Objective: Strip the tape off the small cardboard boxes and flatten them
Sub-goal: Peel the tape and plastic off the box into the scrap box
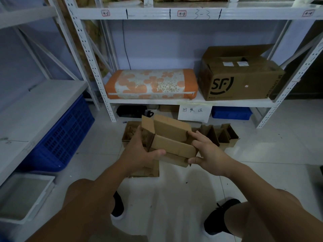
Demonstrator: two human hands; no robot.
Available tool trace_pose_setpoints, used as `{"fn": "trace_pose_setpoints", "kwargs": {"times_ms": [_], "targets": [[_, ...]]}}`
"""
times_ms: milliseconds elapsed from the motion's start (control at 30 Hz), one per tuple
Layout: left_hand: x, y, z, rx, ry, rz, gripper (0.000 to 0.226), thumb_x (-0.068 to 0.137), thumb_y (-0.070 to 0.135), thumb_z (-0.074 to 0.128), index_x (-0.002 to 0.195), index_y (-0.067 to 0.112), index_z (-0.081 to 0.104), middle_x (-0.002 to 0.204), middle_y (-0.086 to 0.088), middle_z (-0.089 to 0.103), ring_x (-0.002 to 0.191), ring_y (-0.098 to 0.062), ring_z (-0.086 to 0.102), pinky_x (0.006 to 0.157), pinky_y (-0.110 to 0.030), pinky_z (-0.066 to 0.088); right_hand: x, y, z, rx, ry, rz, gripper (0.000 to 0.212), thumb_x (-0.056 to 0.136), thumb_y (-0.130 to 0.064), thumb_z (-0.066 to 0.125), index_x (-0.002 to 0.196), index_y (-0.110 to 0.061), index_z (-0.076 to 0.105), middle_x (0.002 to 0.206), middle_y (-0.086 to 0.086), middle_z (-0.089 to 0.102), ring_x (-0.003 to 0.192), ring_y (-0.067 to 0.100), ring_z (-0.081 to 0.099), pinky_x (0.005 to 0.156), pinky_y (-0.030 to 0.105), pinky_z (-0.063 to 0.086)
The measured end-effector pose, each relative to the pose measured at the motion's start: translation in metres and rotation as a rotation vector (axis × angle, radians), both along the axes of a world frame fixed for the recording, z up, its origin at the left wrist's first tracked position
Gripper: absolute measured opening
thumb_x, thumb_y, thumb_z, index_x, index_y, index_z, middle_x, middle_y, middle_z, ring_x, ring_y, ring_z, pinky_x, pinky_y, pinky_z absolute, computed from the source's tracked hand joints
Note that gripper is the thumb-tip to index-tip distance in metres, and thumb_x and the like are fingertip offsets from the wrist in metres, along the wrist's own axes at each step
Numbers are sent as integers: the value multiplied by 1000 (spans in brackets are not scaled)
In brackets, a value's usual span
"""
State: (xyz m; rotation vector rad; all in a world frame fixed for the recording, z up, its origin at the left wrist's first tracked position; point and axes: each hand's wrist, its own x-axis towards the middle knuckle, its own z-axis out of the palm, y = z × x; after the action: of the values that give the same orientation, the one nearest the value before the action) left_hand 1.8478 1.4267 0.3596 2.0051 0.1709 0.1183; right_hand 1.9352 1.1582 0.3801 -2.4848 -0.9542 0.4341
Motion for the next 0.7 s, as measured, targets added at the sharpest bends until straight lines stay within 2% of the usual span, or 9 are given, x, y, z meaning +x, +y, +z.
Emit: {"fn": "trace_pose_setpoints", "kwargs": {"times_ms": [67, 133, 233, 300, 367, 433, 533, 600, 700], "targets": [[-1, -5, 3, 21, 18, -57, 108, 63, 48, 97, 144, 50, 27, 140, 20, 49, 124, 4, 52, 108, -32, 49, -1, 3, 3, -2, 7, 30, 28, 91, -35, 73, 114, -32, 55, 169, -10, 5, 156, 17, -4, 127, 44, 13], [0, -4, 1, 68, -37, -99, 113, 62, 38, 100, 143, 53, 23, 143, 16, 45, 128, 5, 49, 106, -22, 47, -2, 5, 7, 23, 20, 42, 31, 91, -37, 73, 116, -32, 56, 169, -12, 7, 156, 16, -3, 127, 44, 13], [-1, -1, -2, 65, -88, -128, 114, 68, 25, 98, 154, 37, 24, 146, 17, 45, 132, 5, 47, 102, -11, 43, -2, 0, 11, 117, 16, 34, 44, 90, -42, 72, 130, -36, 55, 166, -17, 16, 155, 9, 3, 127, 45, 17], [-2, 0, -3, 38, -102, -85, 106, 70, 16, 96, 152, 29, 31, 141, 17, 49, 128, 5, 51, 99, -14, 47, -4, -3, 13, 181, 2, 43, 56, 91, -42, 69, 144, -38, 49, 164, -18, 23, 154, 6, 7, 126, 42, 18], [-3, -1, -5, 33, -108, -47, 99, 69, 12, 96, 146, 26, 36, 135, 16, 51, 123, 4, 55, 100, -23, 52, -6, -6, 14, 214, -41, 46, 61, 93, -48, 60, 150, -36, 45, 163, -19, 28, 154, 3, 10, 127, 43, 18], [-4, -3, -5, -1, -94, -54, 93, 69, 11, 96, 141, 30, 39, 134, 15, 54, 124, 1, 57, 101, -29, 54, -6, -7, 15, 219, -67, 42, 62, 92, -56, 45, 149, -34, 48, 162, -18, 30, 153, 1, 10, 127, 45, 19], [-4, -9, 0, -101, -106, -59, 66, 80, 7, 88, 134, 24, 53, 127, 15, 68, 120, -6, 65, 96, -25, 56, -7, -7, 16, 144, -101, 77, 61, 92, -60, 29, 140, -36, 59, 165, -17, 24, 153, -2, 1, 127, 46, 18], [-5, -15, 5, -193, -106, -35, 54, 83, 10, 82, 131, 19, 61, 124, 10, 73, 116, -11, 69, 93, -24, 57, -8, -6, 14, 156, -113, 67, 59, 95, -59, 28, 140, -36, 58, 166, -17, 20, 154, -1, 1, 126, 48, 20], [-5, -21, 8, -295, -64, 2, 43, 87, 17, 76, 128, 21, 64, 119, 12, 75, 114, -7, 70, 85, -20, 57, -10, 0, 13, 329, -92, -90, 58, 99, -63, 37, 153, -40, 40, 167, -21, 12, 154, 2, 8, 124, 49, 26]]}}
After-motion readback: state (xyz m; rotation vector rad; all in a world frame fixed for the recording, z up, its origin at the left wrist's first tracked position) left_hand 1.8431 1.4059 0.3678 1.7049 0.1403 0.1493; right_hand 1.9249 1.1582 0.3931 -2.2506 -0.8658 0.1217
